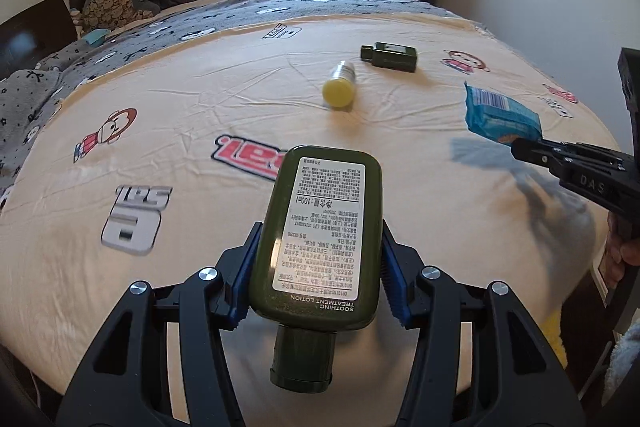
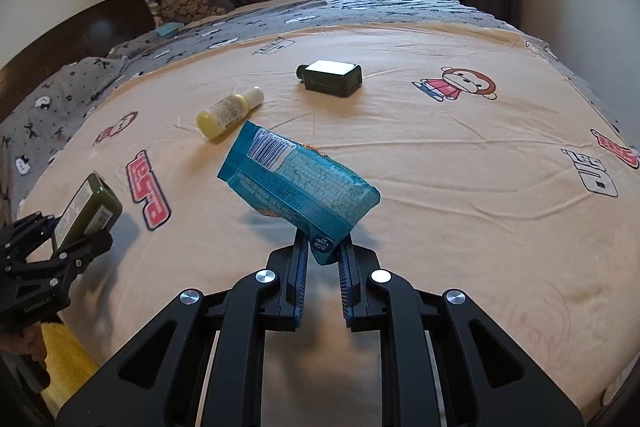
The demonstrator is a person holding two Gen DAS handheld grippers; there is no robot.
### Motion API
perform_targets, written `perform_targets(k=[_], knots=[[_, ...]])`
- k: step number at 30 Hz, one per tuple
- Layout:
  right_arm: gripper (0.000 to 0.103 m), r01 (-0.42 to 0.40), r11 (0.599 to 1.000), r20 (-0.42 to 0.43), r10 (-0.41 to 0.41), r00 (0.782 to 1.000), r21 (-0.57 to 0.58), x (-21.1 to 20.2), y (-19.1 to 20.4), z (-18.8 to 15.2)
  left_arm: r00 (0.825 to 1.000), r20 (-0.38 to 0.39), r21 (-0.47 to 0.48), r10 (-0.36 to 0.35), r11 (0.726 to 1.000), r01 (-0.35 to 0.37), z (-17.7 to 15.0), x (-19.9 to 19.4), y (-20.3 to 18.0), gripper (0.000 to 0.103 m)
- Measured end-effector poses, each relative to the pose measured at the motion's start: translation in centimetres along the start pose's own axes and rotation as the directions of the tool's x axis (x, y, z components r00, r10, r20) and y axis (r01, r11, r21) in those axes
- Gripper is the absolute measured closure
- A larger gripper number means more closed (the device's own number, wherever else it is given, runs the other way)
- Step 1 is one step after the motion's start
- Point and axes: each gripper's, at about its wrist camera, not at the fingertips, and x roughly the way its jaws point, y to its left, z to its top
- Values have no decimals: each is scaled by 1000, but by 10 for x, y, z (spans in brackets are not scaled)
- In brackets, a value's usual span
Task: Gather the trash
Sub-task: 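Carry the green bottle and blue wipes pack down to the bin with both tools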
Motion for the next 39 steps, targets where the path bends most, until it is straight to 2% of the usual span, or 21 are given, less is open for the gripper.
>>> perform_targets(k=[12, 17, 21, 25, 31, 37, 39], knots=[[87, -85, 993, 23, 87, 996, -78, -96, 25, -91, 994, 48, 55, -93, 994, 91, -83, -83, -51, 52], [87, -86, 994, -15, 85, 996, -64, -109, 25, -127, 992, -16, 94, -129, 987, 130, -119, -88, -66, 52], [87, -91, 995, -115, 87, 990, -30, -97, 20, -160, 983, -100, 109, -153, 981, 163, -143, -73, -75, 52], [87, -99, 995, -208, 102, 973, 23, -77, 15, -186, 963, -202, 89, -179, 976, 200, -164, -42, -80, 52], [87, -80, 995, -299, 93, 950, 56, -49, 23, -214, 916, -342, 39, -211, 970, 238, -187, 6, -83, 52], [87, -78, 991, -405, 115, 907, 107, -14, 26, -240, 876, -428, 18, -222, 967, 254, -204, 40, -83, 52], [87, -72, 989, -420, 121, 900, 130, -6, 26, -246, 861, -455, 19, -227, 964, 264, -211, 49, -85, 52]])
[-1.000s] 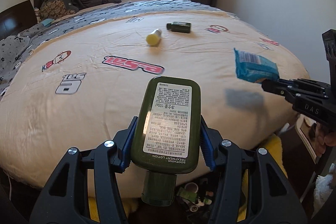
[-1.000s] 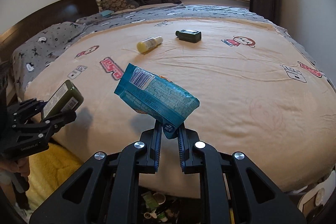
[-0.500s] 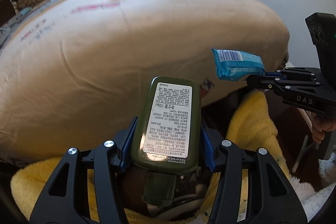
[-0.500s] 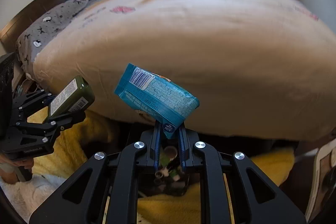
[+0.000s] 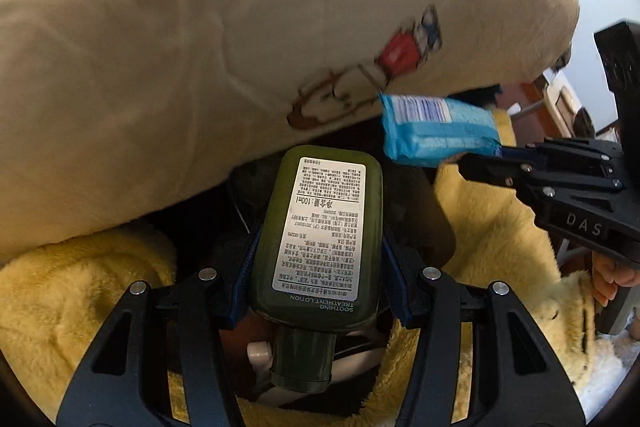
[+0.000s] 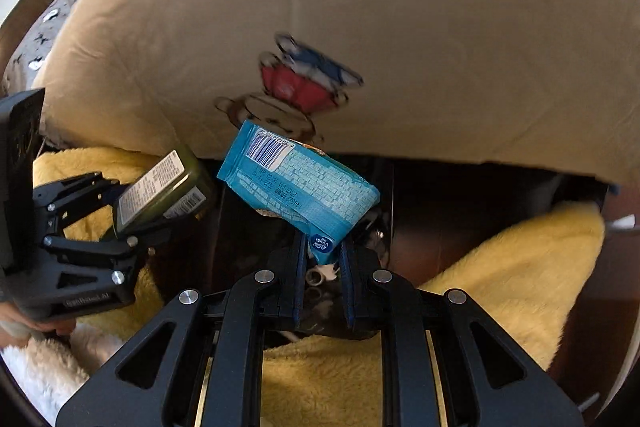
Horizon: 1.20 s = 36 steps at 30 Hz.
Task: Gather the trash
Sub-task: 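Carry the green bottle and blue wipes pack down to the bin with both tools, then open both tools to drop the bottle and wipes into the bin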
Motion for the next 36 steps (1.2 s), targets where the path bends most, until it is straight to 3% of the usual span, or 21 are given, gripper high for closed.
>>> perform_targets(k=[13, 15, 17, 21, 27, 29, 36], knots=[[80, -10, 1000, -73, 12, 997, 23, 20, 16, -1, 995, -93, -48, -47, 998, 43, -10, 30, 10, 51], [72, -17, 999, -77, 20, 997, 38, 21, 11, 1, 994, -95, -52, -48, 998, 43, -9, 29, 11, 51], [48, -25, 998, -79, 30, 996, 55, 24, -5, 5, 995, -92, -54, -45, 998, 40, -9, 28, 12, 47], [46, -16, 997, -42, 19, 999, 75, 16, -7, 9, 998, -65, -41, -18, 999, 15, -7, 20, 8, 31], [15, 23, 997, 38, -26, 999, 80, -7, -6, 24, 1000, -1, 5, 25, 1000, -25, 2, -9, 3, 11], [8, 31, 997, 73, -37, 997, 77, -19, -7, 29, 999, 31, 18, 34, 999, -34, 7, -23, 3, 8], [4, 58, 998, 217, -65, 974, 40, -71, 0, 55, 982, 181, 11, 61, 998, -64, 24, -87, 10, 8]])
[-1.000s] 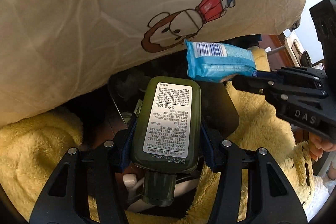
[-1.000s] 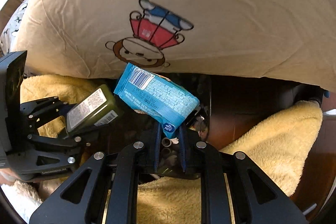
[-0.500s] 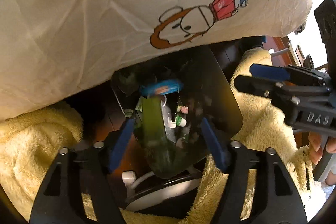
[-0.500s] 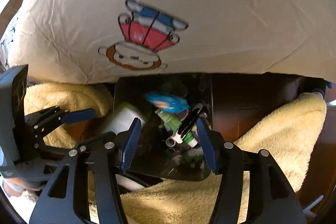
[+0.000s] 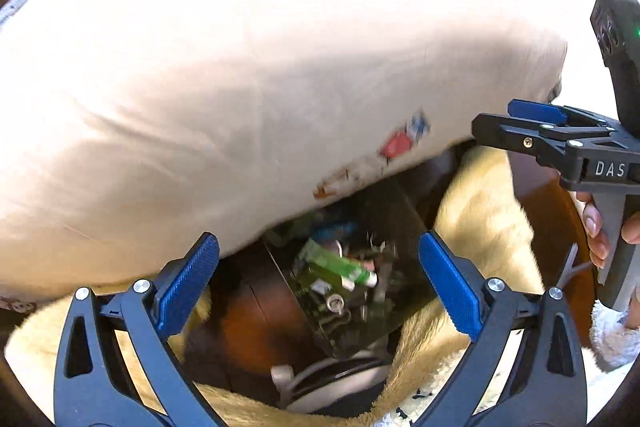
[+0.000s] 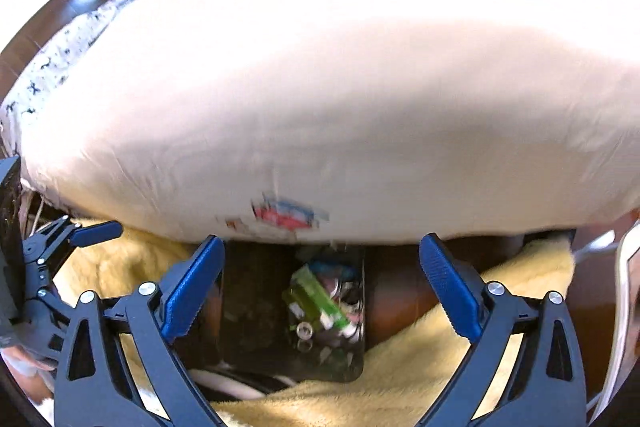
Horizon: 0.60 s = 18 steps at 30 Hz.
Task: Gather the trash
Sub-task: 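Open both tools to drop the bottle and wipes into the bin, then grasp the yellow bottle with the left tool while the right tool grasps the green Origins bottle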
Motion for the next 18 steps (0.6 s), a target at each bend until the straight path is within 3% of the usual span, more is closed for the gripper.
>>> perform_targets(k=[9, 18], knots=[[4, 45, 997, 139, -36, 990, -61, -33, 4, 57, 984, 163, -81, 71, 995, -59, 46, -53, 30, 8], [4, 91, 994, 199, -76, 977, -63, -13, -4, 144, 958, 245, -97, 149, 987, -128, 126, -50, 56, 9]])
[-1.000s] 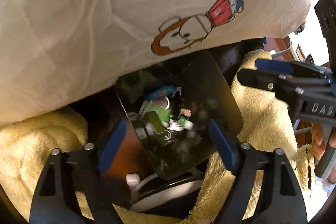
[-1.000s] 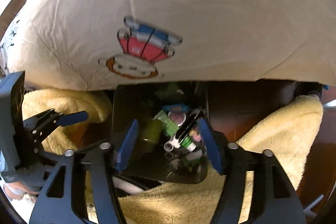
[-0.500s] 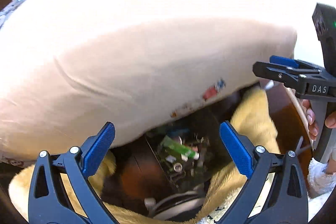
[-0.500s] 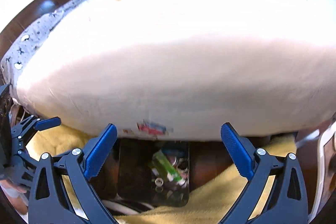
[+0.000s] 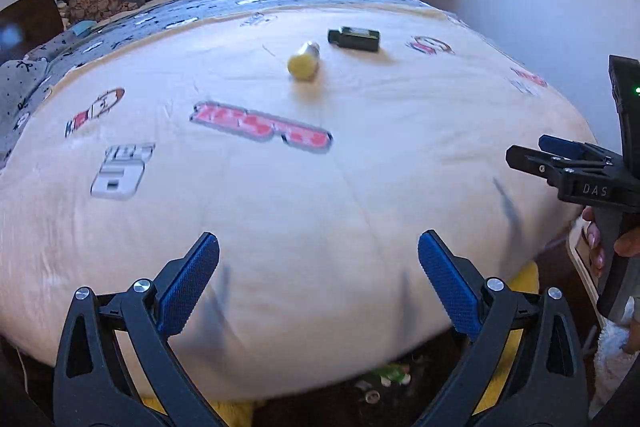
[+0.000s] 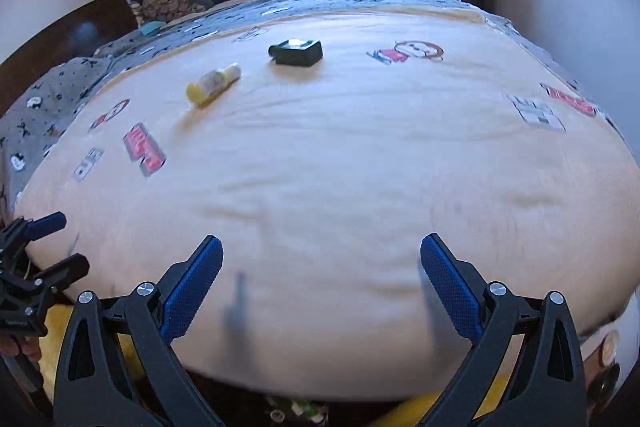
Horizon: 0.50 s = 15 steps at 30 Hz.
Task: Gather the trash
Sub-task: 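Grasp the yellow bottle with the left tool while the right tool grasps the green Origins bottle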
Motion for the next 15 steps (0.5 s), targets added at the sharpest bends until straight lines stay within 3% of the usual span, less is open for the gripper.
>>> perform_targets(k=[8, 15], knots=[[4, 32, 997, -26, -34, 999, -63, 79, 1, 90, 999, -15, 9, 42, 999, -42, 67, 61, 14, 15], [5, 32, 997, -70, -37, 997, -67, 146, 5, 144, 998, -47, -12, 41, 999, -41, 110, 110, 30, 25]])
